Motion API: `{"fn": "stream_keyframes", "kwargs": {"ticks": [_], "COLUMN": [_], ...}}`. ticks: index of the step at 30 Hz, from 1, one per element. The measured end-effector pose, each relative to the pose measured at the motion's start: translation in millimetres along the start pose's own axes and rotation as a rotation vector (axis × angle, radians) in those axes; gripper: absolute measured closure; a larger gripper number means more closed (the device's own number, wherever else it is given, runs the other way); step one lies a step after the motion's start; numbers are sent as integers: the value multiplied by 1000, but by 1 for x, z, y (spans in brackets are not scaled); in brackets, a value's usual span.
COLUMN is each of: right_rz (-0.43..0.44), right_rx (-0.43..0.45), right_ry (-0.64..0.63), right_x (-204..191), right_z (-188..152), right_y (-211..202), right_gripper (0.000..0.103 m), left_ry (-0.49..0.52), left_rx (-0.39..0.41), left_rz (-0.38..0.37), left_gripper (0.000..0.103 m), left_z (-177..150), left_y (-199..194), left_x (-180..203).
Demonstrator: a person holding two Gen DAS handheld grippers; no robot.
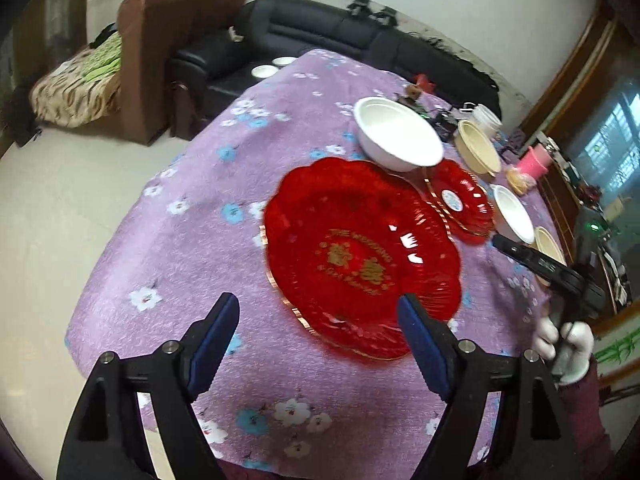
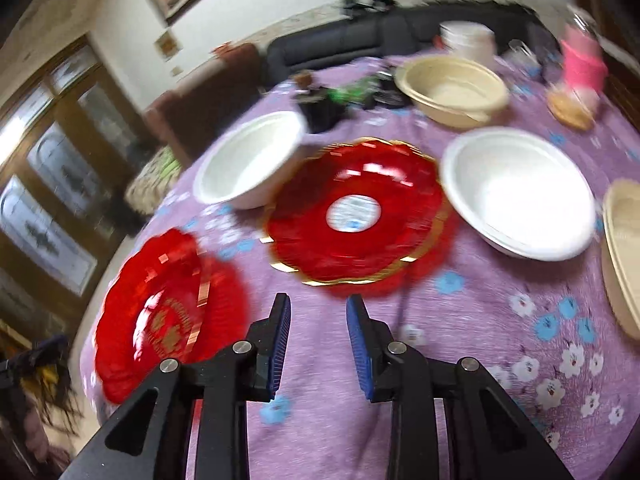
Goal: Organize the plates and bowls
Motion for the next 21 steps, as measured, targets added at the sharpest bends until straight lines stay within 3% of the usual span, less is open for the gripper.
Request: {"fn": "stream_keyframes", "kwargs": {"ticks": [6, 12, 16, 21], "right_rz": [3, -24, -6, -5], "right_rx": [13, 26, 12, -63], "right_ry": [60, -8, -1, -5], "right_x": [13, -16, -33, -47], "right_z": [17, 78, 122, 152], "right_y": [8, 14, 37, 91], "right_gripper": [71, 71, 71, 71], "left_ry": [7, 123, 108, 22], "left_rx": [-16, -38, -60, -129], "left_rz": [-71, -41, -22, 7], "left_gripper": [22, 22, 22, 22], "left_z": [20, 100, 162, 202], "left_y": [4, 15, 59, 143], "left_x": [18, 60, 64, 43]}}
Point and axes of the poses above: each gripper's, at about its wrist camera, not at the fingertips, and y roughly the way its jaws point, x to its right, z to its top, the point moved 2 cm from there along y, roughly the way its jaws point, and after that the axes turned 7 degrees about -z, right-handed, at the moved point
